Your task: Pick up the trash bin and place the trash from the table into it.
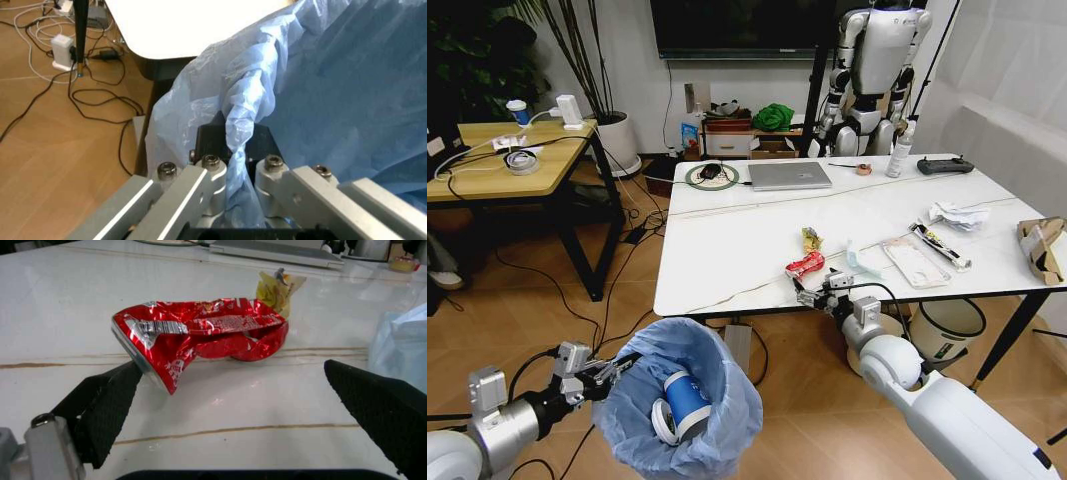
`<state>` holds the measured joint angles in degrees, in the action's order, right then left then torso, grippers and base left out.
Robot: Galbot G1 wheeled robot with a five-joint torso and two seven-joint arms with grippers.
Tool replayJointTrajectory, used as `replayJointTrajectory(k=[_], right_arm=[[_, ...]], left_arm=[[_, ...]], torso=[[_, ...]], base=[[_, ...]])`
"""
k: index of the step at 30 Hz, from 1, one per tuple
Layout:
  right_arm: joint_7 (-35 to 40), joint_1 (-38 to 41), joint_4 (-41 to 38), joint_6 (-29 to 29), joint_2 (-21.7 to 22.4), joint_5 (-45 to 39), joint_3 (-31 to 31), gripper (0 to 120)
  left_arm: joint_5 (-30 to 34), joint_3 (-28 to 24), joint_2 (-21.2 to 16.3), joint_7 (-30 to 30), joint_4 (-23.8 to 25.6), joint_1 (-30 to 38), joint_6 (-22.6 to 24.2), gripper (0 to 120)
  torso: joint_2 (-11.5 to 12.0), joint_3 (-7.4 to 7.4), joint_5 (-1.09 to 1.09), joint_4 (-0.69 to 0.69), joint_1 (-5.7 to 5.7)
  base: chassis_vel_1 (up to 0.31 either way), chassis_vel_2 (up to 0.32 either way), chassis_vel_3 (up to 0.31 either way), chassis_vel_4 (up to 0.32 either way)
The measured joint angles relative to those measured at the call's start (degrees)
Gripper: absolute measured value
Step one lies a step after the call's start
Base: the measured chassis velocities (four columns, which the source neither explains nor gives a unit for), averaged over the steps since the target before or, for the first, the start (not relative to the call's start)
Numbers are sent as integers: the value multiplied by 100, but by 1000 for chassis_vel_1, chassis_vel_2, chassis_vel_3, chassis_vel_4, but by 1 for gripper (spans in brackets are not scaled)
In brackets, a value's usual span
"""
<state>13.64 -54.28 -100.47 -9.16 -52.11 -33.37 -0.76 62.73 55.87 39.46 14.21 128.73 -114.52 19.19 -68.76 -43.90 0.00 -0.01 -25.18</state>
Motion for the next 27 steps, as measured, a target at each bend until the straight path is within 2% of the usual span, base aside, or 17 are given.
replayJointTrajectory(k=[9,12,18,27], right_arm=[[-54,-174,11,49,137,9,446,100],[-210,-277,-201,95,234,-181,604,100],[-395,-304,-438,295,269,-604,523,100],[-314,40,-167,331,65,-716,188,100]], left_arm=[[-6,-4,13,2,27,-9,-2,0],[-9,-1,13,4,45,-18,-2,0],[-9,14,6,5,68,-25,-2,0],[-8,28,15,2,69,-28,-2,0]], torso=[[0,0,0,0,0],[0,0,0,0,0],[0,0,0,1,0],[0,0,-1,1,0]], base=[[0,0,0,0],[0,0,0,0],[0,0,0,0],[0,0,0,0]])
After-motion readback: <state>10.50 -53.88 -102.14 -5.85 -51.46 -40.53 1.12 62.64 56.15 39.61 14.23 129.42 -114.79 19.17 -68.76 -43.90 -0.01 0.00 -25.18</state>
